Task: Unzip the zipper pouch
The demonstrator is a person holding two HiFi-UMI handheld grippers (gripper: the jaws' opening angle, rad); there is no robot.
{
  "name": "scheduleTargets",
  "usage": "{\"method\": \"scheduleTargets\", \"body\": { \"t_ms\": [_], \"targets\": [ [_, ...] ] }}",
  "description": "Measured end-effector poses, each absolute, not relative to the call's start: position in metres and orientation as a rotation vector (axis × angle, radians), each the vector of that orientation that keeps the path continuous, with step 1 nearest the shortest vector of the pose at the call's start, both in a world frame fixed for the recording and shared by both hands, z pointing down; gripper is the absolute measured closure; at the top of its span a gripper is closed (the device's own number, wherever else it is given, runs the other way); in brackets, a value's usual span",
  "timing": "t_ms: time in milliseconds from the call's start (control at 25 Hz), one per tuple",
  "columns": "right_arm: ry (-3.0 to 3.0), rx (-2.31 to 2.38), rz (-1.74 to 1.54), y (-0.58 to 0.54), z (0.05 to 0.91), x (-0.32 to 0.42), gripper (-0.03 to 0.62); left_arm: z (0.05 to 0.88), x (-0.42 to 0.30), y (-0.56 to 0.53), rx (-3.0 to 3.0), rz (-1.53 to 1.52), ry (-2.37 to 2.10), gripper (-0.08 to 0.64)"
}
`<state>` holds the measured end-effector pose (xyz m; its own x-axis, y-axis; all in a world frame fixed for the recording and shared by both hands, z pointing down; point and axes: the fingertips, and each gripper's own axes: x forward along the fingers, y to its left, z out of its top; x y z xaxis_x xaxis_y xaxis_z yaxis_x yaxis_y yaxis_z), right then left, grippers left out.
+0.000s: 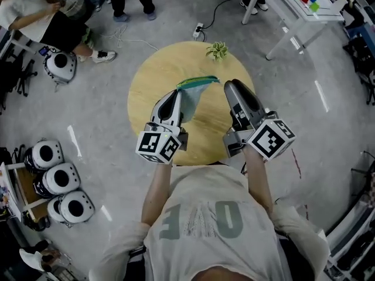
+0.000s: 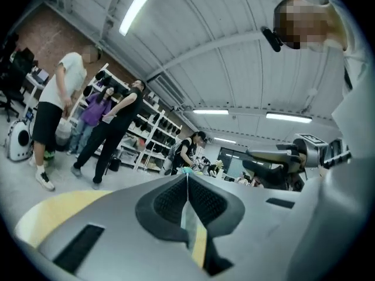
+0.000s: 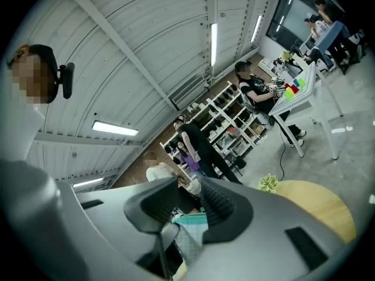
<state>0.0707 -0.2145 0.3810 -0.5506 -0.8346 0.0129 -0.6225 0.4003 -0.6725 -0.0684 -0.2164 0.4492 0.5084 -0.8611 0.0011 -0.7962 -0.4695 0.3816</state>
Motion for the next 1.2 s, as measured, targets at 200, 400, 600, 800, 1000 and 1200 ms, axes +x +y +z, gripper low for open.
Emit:
{"method": "scheduleTargets", "body": {
  "t_ms": [200,400,600,800,1000,1200],
  "targets": [
    [2.332,-1.323,-0.924,-0.213,0.388,0.077,0.46,0.503,-0.071,-0.219,2.28,-0.231,-1.343,0.531],
    [2.341,-1.335,-0.945,-0.213,0.394,0.074,0.46,0.544,-0.097,-0.225,2.107,-0.226,-1.4,0.531],
    [2.369,-1.339,-0.98,-0.214,0.406,0.067,0.46,0.576,-0.128,-0.235,1.976,-0.227,-1.47,0.531],
    [2.398,-1.342,-1.017,-0.212,0.415,0.056,0.46,0.612,-0.159,-0.236,1.861,-0.177,-1.544,0.529],
    [2.419,-1.346,-1.038,-0.209,0.421,0.05,0.46,0.643,-0.183,-0.23,1.767,-0.141,-1.585,0.529],
    [2.436,-1.347,-1.059,-0.208,0.426,0.044,0.46,0.668,-0.192,-0.225,1.704,-0.057,-1.594,0.529]
  ]
}}
